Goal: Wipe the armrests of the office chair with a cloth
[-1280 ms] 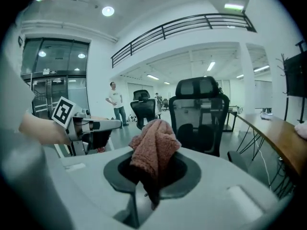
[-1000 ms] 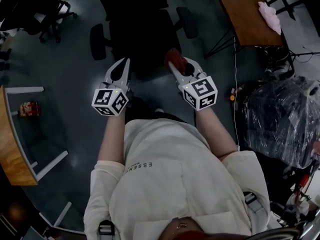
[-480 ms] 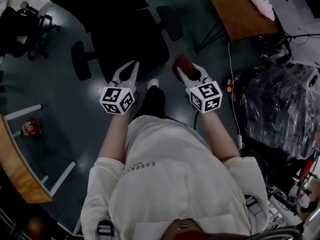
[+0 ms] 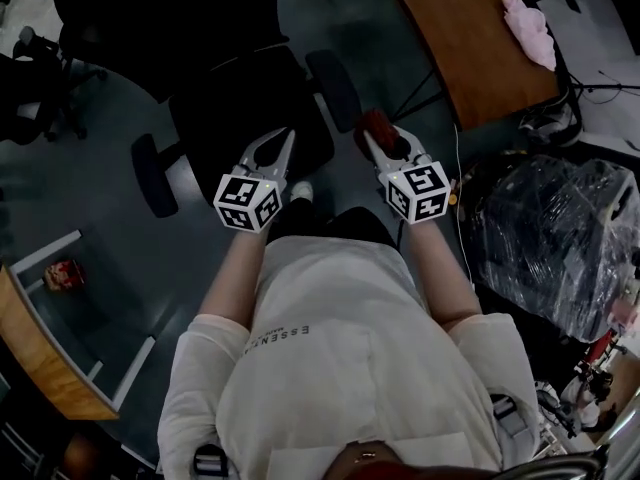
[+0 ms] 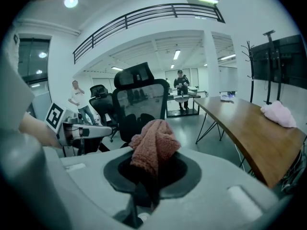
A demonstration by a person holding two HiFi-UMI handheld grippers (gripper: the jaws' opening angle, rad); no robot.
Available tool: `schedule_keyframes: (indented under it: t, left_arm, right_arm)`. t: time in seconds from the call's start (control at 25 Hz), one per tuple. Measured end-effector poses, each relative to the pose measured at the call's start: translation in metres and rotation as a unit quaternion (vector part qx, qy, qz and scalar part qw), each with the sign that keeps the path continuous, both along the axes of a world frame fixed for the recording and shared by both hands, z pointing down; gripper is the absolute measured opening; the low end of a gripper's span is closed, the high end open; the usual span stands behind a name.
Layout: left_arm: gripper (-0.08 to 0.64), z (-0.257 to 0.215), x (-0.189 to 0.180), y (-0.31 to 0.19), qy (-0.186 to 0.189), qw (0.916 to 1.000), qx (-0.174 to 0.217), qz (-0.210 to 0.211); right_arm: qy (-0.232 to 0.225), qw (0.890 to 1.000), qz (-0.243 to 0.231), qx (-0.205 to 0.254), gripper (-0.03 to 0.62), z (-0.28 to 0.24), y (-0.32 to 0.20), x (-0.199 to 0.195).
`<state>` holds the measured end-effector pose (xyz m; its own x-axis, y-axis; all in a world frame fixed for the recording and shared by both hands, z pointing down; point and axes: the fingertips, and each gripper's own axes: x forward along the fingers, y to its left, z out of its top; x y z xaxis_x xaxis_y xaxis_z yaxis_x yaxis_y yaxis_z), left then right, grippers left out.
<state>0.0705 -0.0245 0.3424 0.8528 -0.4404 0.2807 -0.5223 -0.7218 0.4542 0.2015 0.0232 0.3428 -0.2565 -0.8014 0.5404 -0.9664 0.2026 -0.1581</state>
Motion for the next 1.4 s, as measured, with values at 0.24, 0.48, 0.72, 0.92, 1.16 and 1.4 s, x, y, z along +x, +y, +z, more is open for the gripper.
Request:
schedule_keyframes:
  t: [0.24,0.48,0.72,0.92,1.16,1.4]
  left_arm:
    - [0.015,0.031,0.032,-0.028,-0.024,0.9988,-0.035,-0.024]
    - [0.015,0.078,0.046,-0.06,-0.047,0.9888,-0.084,-0.115]
    - [0.015,0.125,0.062,-0.069,-0.049,0.9679,-0.139,-0.204]
    - [0.015,0.167,0.082,-0.066,-0.054,0.96,-0.179,-0.208]
    - [0.015,0.201,0.076,-0.04,-0.057,0.9486,-0.223,-0.217]
    - [0.015,0.213,0.085,-0.027,-0.049,0.9548,-0.229,-0.184]
  right_arm:
    - [-0.009,1.0,-0.017,-0.024,0.051,0.026,-0.057,0.038]
    - [-0.017,0.996,-0.066,-0.055,0.051,0.068,-0.129,0.07]
    - [0.011,0.985,-0.155,-0.072,0.051,0.115,-0.187,0.069]
    - [0.048,0.975,-0.205,-0.067,0.051,0.144,-0.233,0.054]
    - [0.094,0.962,-0.252,-0.052,0.051,0.16,-0.251,0.008]
    - [0.089,0.959,-0.262,-0.058,0.051,0.178,-0.235,-0.019]
